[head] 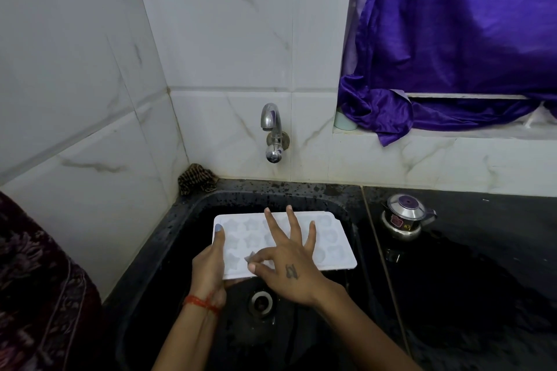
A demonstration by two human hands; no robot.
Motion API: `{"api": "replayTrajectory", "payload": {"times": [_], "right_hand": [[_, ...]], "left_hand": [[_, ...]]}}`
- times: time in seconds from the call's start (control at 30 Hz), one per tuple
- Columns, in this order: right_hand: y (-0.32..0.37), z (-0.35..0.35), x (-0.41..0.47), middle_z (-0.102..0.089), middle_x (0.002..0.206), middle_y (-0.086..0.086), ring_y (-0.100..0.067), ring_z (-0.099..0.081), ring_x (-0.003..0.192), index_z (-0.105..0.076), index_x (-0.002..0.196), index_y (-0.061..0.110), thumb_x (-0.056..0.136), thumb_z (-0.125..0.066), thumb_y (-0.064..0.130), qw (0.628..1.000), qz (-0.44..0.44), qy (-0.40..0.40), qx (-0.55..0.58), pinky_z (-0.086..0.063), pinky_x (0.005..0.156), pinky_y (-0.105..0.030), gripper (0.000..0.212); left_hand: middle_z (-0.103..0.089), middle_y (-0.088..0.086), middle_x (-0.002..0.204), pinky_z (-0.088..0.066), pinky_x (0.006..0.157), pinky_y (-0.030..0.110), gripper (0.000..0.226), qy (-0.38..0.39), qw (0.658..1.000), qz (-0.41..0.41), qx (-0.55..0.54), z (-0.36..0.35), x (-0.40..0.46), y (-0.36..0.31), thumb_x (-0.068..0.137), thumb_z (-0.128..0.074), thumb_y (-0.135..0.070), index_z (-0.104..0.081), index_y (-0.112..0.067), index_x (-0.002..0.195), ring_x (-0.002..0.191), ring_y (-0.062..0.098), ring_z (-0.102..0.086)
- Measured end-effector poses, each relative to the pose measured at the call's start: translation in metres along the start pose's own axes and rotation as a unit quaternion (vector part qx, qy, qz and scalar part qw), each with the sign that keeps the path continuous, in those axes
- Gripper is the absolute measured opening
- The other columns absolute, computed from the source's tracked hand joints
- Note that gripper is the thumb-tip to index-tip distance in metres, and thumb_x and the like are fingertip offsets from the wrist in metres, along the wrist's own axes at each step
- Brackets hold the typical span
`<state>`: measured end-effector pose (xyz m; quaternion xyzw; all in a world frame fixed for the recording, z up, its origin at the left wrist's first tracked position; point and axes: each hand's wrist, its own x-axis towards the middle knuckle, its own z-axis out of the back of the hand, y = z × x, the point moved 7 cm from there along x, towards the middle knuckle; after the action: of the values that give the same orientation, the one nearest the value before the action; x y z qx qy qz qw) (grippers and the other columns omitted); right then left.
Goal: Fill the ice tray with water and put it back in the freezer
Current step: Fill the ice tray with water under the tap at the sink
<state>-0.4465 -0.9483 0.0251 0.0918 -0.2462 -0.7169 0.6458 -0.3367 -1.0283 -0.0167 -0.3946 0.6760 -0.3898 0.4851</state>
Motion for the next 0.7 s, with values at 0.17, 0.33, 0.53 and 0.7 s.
{"api": "replayTrajectory", "payload": {"times": [0.17, 0.33, 0.53, 0.7], "right_hand": [[-0.005, 0.002, -0.001, 0.025, 0.146, 0.018, -0.014, 0.049, 0.128, -0.064, 0.101, 0.043, 0.086, -0.042, 0.059, 1.0, -0.006, 0.017, 0.004, 0.04, 0.093, -0.044, 0.031], [0.005, 0.01, -0.005, 0.028, 0.148, 0.015, -0.015, 0.046, 0.13, -0.061, 0.095, 0.038, 0.087, -0.043, 0.053, 0.999, 0.026, -0.019, -0.035, 0.035, 0.099, -0.05, 0.024], [0.027, 0.007, -0.004, 0.027, 0.153, 0.011, -0.016, 0.042, 0.134, -0.054, 0.108, 0.041, 0.09, -0.044, 0.049, 0.998, 0.058, -0.028, -0.014, 0.032, 0.102, -0.051, 0.023], [0.037, 0.0, -0.002, 0.028, 0.152, 0.006, -0.023, 0.042, 0.133, -0.059, 0.111, 0.042, 0.094, -0.038, 0.045, 0.993, 0.087, -0.021, -0.072, 0.034, 0.099, -0.054, 0.028]], "left_hand": [[-0.072, 0.009, 0.084, -0.054, 0.057, 0.032, 0.036, 0.008, 1.0, 0.005, -0.001, 0.0, -0.001, 0.003, 0.088, -0.055, -0.048, -0.066, -0.013, 0.084, 0.068, 0.024, -0.07], [-0.072, 0.009, 0.085, -0.055, 0.058, 0.033, 0.037, 0.013, 1.0, 0.005, 0.002, -0.002, -0.004, 0.003, 0.089, -0.053, -0.047, -0.067, -0.014, 0.085, 0.071, 0.024, -0.07], [-0.073, 0.002, 0.071, -0.052, 0.044, 0.026, 0.035, 0.023, 1.0, -0.008, -0.003, -0.003, -0.004, 0.0, 0.088, -0.053, -0.048, -0.067, -0.017, 0.08, 0.062, 0.019, -0.07], [-0.074, 0.005, 0.072, -0.052, 0.045, 0.026, 0.036, 0.021, 1.0, -0.001, 0.006, -0.002, -0.002, 0.001, 0.088, -0.054, -0.048, -0.067, -0.014, 0.086, 0.063, 0.021, -0.071]]}}
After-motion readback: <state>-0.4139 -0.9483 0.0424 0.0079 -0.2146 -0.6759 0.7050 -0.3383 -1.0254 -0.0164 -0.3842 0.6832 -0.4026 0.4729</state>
